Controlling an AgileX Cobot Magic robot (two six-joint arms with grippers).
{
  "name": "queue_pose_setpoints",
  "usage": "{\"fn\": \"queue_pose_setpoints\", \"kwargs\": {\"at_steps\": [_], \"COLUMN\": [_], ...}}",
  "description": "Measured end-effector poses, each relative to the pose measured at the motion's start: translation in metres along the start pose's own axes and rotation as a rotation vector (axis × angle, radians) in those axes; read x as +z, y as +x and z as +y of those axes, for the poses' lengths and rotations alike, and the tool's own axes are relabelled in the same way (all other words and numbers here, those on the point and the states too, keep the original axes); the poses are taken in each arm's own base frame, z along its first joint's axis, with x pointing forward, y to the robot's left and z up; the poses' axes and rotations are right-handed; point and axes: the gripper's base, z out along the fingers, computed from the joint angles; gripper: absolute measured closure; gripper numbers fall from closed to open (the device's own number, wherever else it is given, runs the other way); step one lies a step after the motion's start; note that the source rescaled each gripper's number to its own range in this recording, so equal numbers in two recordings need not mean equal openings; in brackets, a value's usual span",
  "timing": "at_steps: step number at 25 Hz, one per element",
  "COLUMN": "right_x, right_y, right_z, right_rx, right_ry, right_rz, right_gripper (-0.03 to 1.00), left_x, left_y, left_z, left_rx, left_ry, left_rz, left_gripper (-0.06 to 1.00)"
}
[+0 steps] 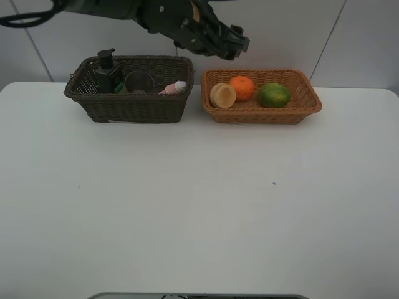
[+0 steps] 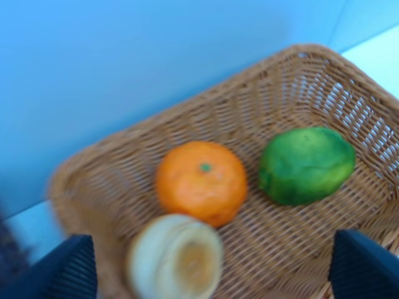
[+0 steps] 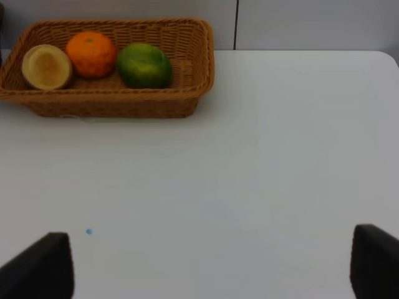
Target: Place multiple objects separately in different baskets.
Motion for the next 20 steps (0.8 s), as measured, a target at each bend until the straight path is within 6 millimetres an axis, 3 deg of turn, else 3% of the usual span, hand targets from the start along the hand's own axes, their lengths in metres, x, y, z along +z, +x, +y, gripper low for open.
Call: {"fn": "queue_pose_setpoints", "kwargs": {"at_steps": [2,6,9,12,15,20], "right_x": [0.000,0.000,0.000,0.000,0.000,0.000], "right_y": [0.000,0.000,0.000,0.000,0.000,0.000], "right_z": [0.000,0.000,0.000,0.000,0.000,0.000], "right_rx": [0.000,0.000,0.000,0.000,0.000,0.000], "right_ry": [0.000,0.000,0.000,0.000,0.000,0.000], "right_rz": [0.000,0.000,0.000,0.000,0.000,0.000], "right_gripper": [0.09,0.09,0.09,0.09,0.09,0.09], "left_x": [-0.032,-0.096,-0.150,-0.206,-0.256,-0.323], "left_y": [-0.003,0.012,0.030,0.052,0.072,0.106], "left_z": [0.022,0.070,0.105,0.125,0.127,0.099], "left_rx": [-0.040,-0.114,-0.190,-0.255,-0.289,-0.325], "left_ry": [-0.034,-0.134,-0.242,-0.347,-0.424,-0.444], "left_rz": [-0.013,-0.013,-0.011,-0.005,-0.006,-0.062], "left_gripper": [-0.01,-0.01,-0.01,-0.01,-0.01,-0.01]}}
